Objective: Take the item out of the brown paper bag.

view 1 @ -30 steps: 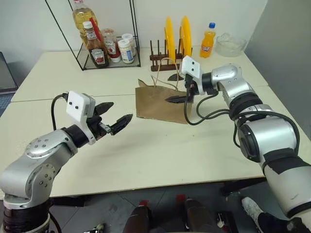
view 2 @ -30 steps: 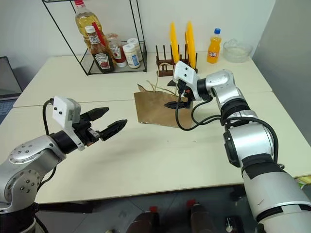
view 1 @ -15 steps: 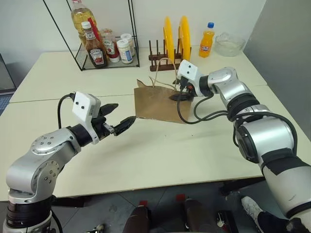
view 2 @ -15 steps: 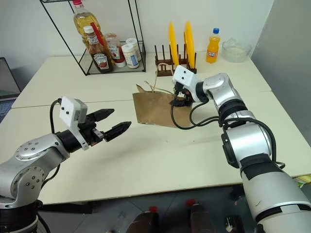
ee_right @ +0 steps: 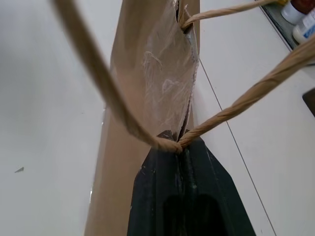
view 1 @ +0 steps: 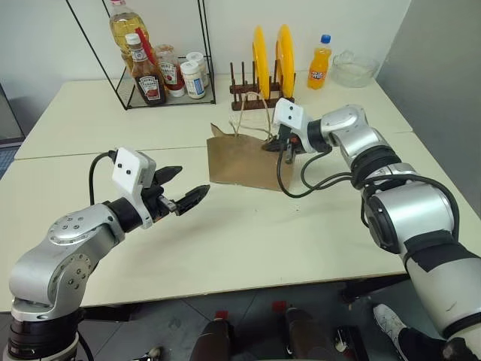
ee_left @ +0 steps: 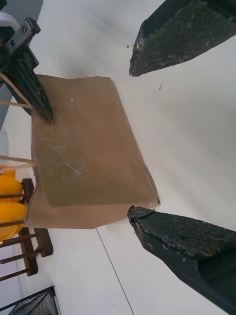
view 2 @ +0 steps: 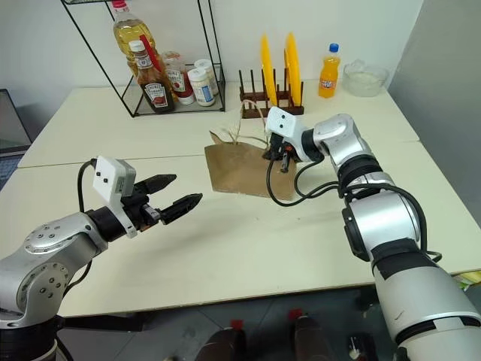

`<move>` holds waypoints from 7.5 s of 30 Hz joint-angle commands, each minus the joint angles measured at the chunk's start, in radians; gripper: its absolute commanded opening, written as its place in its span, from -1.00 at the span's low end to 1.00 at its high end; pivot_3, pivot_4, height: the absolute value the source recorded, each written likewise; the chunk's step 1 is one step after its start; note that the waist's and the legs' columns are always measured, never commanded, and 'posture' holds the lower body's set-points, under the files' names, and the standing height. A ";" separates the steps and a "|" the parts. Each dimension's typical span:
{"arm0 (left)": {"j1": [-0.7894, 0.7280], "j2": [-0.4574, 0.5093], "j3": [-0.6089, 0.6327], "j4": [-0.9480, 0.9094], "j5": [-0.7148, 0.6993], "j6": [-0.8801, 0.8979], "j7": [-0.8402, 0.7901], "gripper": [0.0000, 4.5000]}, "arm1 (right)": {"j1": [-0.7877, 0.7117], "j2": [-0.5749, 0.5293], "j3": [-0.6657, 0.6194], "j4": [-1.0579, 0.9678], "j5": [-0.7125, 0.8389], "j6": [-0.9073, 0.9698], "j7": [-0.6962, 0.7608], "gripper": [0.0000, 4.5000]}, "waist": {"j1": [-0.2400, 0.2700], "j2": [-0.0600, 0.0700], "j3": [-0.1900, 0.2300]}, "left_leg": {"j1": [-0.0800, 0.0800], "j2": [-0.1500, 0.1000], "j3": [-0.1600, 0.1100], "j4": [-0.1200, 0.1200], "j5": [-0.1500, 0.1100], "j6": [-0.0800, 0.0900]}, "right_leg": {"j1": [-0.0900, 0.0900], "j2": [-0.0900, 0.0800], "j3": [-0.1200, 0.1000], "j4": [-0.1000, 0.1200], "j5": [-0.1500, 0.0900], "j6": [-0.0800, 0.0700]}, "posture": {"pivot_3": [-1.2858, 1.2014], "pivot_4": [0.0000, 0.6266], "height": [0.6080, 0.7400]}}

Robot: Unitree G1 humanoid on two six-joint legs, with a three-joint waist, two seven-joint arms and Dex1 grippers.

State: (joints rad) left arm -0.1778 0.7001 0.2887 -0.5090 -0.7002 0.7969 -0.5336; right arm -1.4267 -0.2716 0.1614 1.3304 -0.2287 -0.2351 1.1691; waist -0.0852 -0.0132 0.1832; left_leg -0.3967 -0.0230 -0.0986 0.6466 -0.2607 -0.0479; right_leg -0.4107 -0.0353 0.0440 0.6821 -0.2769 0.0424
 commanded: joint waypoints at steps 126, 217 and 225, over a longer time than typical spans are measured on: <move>-0.314 0.004 -0.544 0.417 0.425 -0.610 -0.817 0.20 | 1.261 -0.415 -0.058 -1.565 0.347 0.065 -0.178 1.00 | 0.051 -0.003 -0.001 | 0.000 0.000 -0.001 0.003 0.002 0.005 | 0.006 0.003 -0.004 0.001 0.000 0.001 | 0.03 -0.52 1.00; -1.016 -0.167 -0.360 1.134 0.463 -0.537 -0.630 -1.00 | 0.753 -0.211 0.562 -0.623 -0.372 -0.826 -0.496 -0.98 | 0.047 -0.007 -0.004 | 0.001 -0.002 -0.003 0.014 0.004 0.000 | 0.008 0.004 -0.004 0.007 0.001 0.002 | 0.03 -0.52 1.00; -1.063 -0.175 -0.353 1.207 0.487 -0.580 -0.626 -1.00 | 0.743 -0.212 0.577 -0.614 -0.394 -0.836 -0.496 -0.98 | 0.047 -0.007 -0.004 | 0.001 -0.003 -0.003 0.014 0.004 0.000 | 0.008 0.004 -0.004 0.007 0.001 0.002 | 0.03 -0.52 1.00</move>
State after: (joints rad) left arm -1.1603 0.5137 -0.1173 0.7188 -0.2115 0.2593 -1.1885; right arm -0.7281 -0.4499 0.6508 0.6351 -0.5278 -1.0796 0.6060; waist -0.0379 -0.0206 0.1790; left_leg -0.3958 -0.0264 -0.1020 0.6611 -0.2569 -0.0478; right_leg -0.4027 -0.0316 0.0402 0.6888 -0.2763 0.0444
